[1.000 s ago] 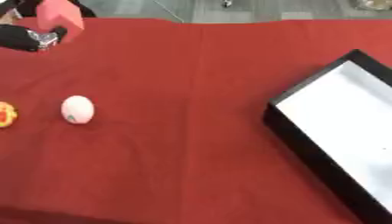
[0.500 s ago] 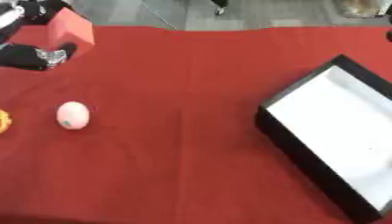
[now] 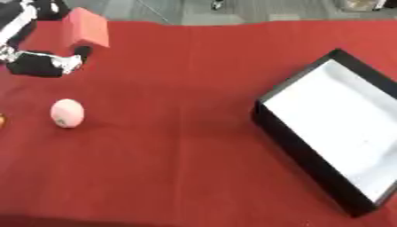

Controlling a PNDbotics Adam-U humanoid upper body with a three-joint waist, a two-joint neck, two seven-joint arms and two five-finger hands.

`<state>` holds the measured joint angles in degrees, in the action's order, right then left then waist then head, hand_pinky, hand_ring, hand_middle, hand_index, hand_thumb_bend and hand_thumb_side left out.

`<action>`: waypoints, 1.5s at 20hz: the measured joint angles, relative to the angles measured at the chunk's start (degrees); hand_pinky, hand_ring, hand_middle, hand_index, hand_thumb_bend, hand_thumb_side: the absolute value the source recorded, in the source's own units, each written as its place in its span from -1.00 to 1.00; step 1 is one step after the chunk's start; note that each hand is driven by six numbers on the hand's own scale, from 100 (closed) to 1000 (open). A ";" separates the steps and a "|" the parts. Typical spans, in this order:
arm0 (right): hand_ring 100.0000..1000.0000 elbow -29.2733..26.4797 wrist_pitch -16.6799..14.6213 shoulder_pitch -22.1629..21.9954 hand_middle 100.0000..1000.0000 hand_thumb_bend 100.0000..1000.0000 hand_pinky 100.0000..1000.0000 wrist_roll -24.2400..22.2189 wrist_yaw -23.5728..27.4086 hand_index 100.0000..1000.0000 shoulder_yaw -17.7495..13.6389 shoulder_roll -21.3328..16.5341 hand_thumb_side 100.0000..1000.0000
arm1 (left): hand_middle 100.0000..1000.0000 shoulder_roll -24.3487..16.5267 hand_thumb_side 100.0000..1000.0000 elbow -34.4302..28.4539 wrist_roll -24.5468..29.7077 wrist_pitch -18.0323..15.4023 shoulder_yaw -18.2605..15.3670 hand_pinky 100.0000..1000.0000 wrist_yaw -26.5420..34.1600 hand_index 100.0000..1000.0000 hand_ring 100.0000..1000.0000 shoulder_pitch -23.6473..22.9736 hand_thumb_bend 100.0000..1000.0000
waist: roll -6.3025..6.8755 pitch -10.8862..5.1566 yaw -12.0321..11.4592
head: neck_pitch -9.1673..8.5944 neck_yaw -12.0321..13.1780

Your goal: Pick up the objects with one hand, pass them to the other hand, and then place them into the box on the other side of the table.

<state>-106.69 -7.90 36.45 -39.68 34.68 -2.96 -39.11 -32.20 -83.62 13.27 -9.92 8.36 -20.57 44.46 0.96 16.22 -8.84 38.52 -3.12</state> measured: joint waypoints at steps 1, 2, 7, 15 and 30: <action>1.00 0.36 -0.24 0.95 1.00 -1.00 1.00 -0.57 -0.54 1.00 0.79 0.38 -0.26 | 0.25 0.66 -0.80 -0.23 -0.46 -0.44 0.04 0.95 -0.52 0.15 0.56 -0.20 -1.00 | -0.02 0.00 -0.03 | 0.16 -0.06; 1.00 0.72 -0.47 1.87 1.00 -1.00 1.00 -1.15 -1.11 1.00 1.58 0.84 -0.29 | 0.24 1.36 -0.80 -0.39 -0.90 -0.80 0.20 0.95 -0.99 0.15 0.56 -0.33 -1.00 | -0.03 -0.01 -0.07 | 0.17 -0.11; 1.00 2.43 -2.05 5.84 1.00 -1.00 1.00 -3.95 -4.46 1.00 5.11 3.29 -0.43 | 0.23 4.64 -0.75 -1.32 -2.70 -2.11 1.23 0.97 -2.78 0.15 0.55 -1.61 -1.00 | -0.43 -0.06 -0.24 | 0.19 -0.60; 1.00 5.89 -4.30 10.30 1.00 -1.00 1.00 -7.52 -9.47 1.00 9.57 6.99 -0.56 | 0.21 7.86 -0.75 -3.50 -4.58 -3.92 2.19 0.93 -3.97 0.15 0.52 -2.71 -1.00 | -0.93 -0.06 -0.91 | 0.18 -1.60; 1.00 13.48 -9.70 15.77 1.00 -1.00 1.00 -10.22 -19.33 1.00 15.86 12.21 -0.84 | 0.09 14.41 -0.57 -4.07 -7.12 -5.06 3.54 0.90 -5.97 0.12 0.43 -2.27 -1.00 | -2.47 -0.06 -2.87 | 0.16 -3.15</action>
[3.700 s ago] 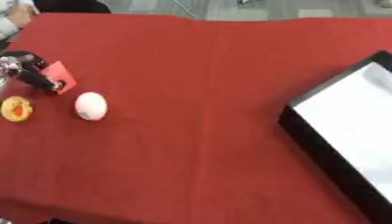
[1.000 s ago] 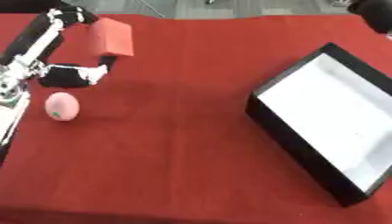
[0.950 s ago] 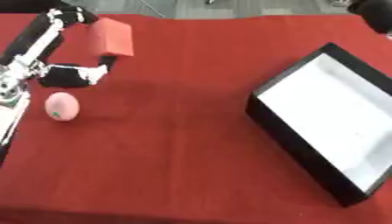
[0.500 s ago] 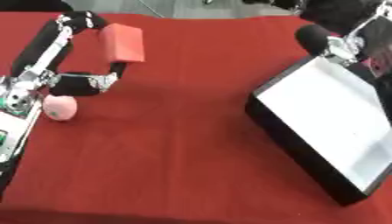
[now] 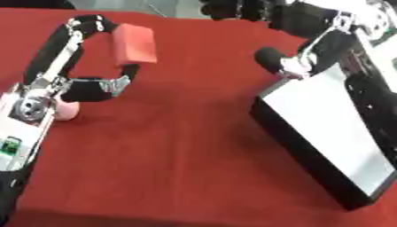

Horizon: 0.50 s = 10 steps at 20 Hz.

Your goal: Pick up the objects with one hand, pass them to the other hand, and then place them into the box on the other side of the table.

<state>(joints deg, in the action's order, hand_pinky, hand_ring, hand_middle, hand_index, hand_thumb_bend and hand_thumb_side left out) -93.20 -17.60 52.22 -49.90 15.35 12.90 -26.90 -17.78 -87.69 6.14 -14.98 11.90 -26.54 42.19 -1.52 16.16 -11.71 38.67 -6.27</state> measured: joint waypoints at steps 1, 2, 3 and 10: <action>1.00 0.84 -0.41 0.44 1.00 -1.00 1.00 0.36 -0.87 1.00 0.31 0.33 -0.86 | 0.09 0.41 -0.56 0.00 0.00 -0.03 0.06 0.91 0.00 0.12 0.43 0.17 -1.00 | -0.09 0.00 -0.11 | 0.00 -0.07; 1.00 1.70 -0.92 0.89 1.00 -1.00 1.00 0.77 -1.72 1.00 0.55 0.65 -0.89 | 0.08 0.84 -0.54 0.00 0.02 -0.07 0.21 0.91 -0.01 0.12 0.42 0.22 -1.00 | -0.17 0.00 -0.18 | 0.01 -0.22; 1.00 2.48 -1.45 1.27 1.00 -1.00 1.00 1.29 -2.50 1.00 0.76 0.94 -0.90 | 0.08 1.31 -0.53 0.00 0.08 -0.13 0.36 0.91 -0.01 0.12 0.42 0.22 -1.00 | -0.24 0.00 -0.28 | 0.01 -0.37; 1.00 6.71 -5.57 3.46 1.00 -1.00 0.98 5.38 -6.71 1.00 2.10 2.12 -1.00 | 0.05 4.05 -0.50 -0.01 0.21 -0.48 1.13 0.91 0.57 0.11 0.39 0.41 -1.00 | -0.54 0.00 -0.97 | 0.05 -1.82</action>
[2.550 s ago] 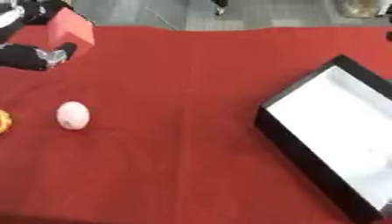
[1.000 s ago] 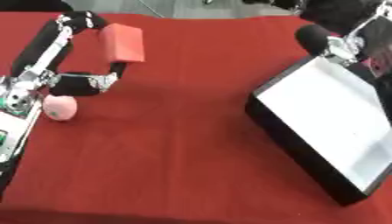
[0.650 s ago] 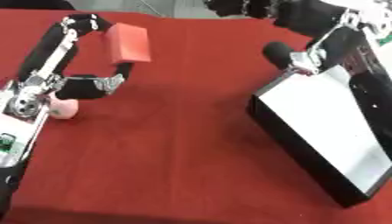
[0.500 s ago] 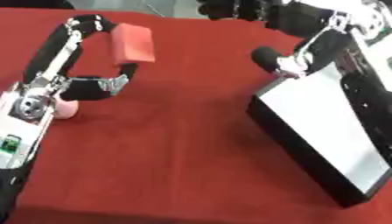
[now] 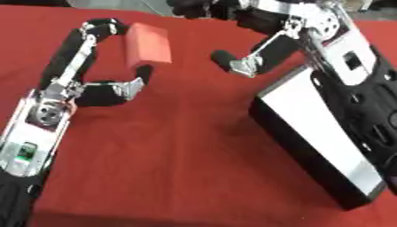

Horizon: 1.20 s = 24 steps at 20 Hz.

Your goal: Pick up the objects with one hand, pass them to the other hand, and then place them into the box on the other side of the table.

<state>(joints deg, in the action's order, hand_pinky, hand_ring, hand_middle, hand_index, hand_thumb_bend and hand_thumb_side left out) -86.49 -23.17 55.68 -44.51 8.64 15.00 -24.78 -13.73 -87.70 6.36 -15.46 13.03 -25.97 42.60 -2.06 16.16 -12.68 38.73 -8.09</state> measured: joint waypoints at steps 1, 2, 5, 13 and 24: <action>1.00 0.52 -0.63 0.21 1.00 -1.00 0.98 0.63 -0.56 1.00 0.16 0.19 -1.00 | 0.05 0.28 -0.50 -0.01 -0.08 -0.14 0.16 0.90 0.19 0.11 0.39 0.00 -1.00 | -0.08 0.00 -0.08 | 0.01 -0.20; 1.00 1.07 -1.26 0.42 1.00 -1.00 0.98 1.25 -1.13 1.00 0.33 0.39 -1.00 | 0.04 0.49 -0.50 -0.02 -0.21 -0.38 0.27 0.90 0.26 0.11 0.38 0.00 -1.00 | -0.12 0.00 -0.17 | 0.02 -0.38; 1.00 2.79 -3.15 0.81 1.00 -1.00 0.97 3.06 -2.88 1.00 0.65 0.83 -1.00 | 0.02 0.83 -0.48 -0.04 -0.89 -1.27 0.59 0.90 0.58 0.10 0.37 0.00 -1.00 | -0.14 0.00 -0.35 | 0.04 -0.92; 1.00 6.30 -6.36 0.92 1.00 -1.00 0.99 6.25 -7.35 1.00 0.66 1.29 -1.00 | 0.00 1.36 -0.38 -0.08 -3.47 -5.18 0.98 0.89 2.69 0.10 0.35 -0.01 -1.00 | -0.14 0.00 -0.43 | 0.42 -1.71; 1.00 2.85 -6.23 -1.83 1.00 -1.00 1.00 6.11 -5.94 1.00 1.03 -2.45 -1.00 | -0.03 2.90 -0.36 1.33 -3.07 -8.69 1.68 0.89 5.44 0.08 0.32 0.34 -1.00 | -0.22 0.02 -0.66 | 0.41 -1.79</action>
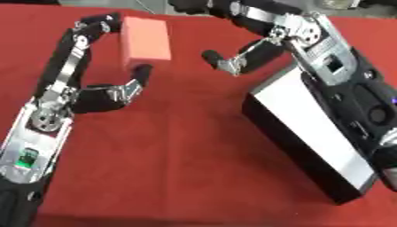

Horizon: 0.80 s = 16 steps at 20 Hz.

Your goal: Pick up the objects with one hand, pass them to the other hand, and then place them into the box on the other side of the table.

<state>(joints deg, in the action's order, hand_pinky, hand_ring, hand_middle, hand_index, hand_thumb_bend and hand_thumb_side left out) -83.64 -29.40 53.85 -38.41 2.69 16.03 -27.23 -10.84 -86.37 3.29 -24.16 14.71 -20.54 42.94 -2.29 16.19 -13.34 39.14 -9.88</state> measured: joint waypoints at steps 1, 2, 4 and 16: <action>1.00 -0.14 0.37 -0.01 1.00 -1.00 1.00 -0.37 0.26 1.00 0.02 -0.01 -1.00 | -0.04 0.21 -0.37 0.38 0.02 -0.02 0.00 0.89 -0.01 0.08 0.32 0.02 -1.00 | 0.00 0.02 0.00 | -0.02 0.03; 1.00 -0.26 0.81 -0.01 1.00 -1.00 1.00 -0.81 0.56 1.00 0.07 -0.02 -1.00 | -0.04 0.42 -0.38 0.76 0.00 0.00 0.00 0.89 -0.13 0.08 0.32 0.05 -1.00 | 0.00 0.04 0.00 | -0.07 0.12; 1.00 -0.50 1.92 -0.02 1.00 -1.00 1.00 -1.92 1.18 1.00 0.32 -0.06 -1.00 | -0.05 0.84 -0.37 1.51 -0.15 0.13 -0.02 0.89 -0.50 0.08 0.31 0.13 -1.00 | 0.00 0.05 -0.06 | -0.44 0.19; 1.00 -0.54 4.36 0.00 1.00 -1.00 1.00 -4.36 1.15 1.00 0.32 -0.11 -1.00 | -0.08 3.41 -0.43 2.89 -1.85 -0.34 0.18 0.85 -2.28 0.06 0.27 0.92 -1.00 | 0.00 0.05 -0.58 | -0.96 -0.40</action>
<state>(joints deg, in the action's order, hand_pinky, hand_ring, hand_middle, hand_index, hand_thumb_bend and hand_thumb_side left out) -84.18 -25.04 53.85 -42.77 3.84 16.35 -27.34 -7.43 -83.48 1.44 -24.50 14.89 -22.82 43.87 -2.29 16.24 -13.91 38.18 -10.27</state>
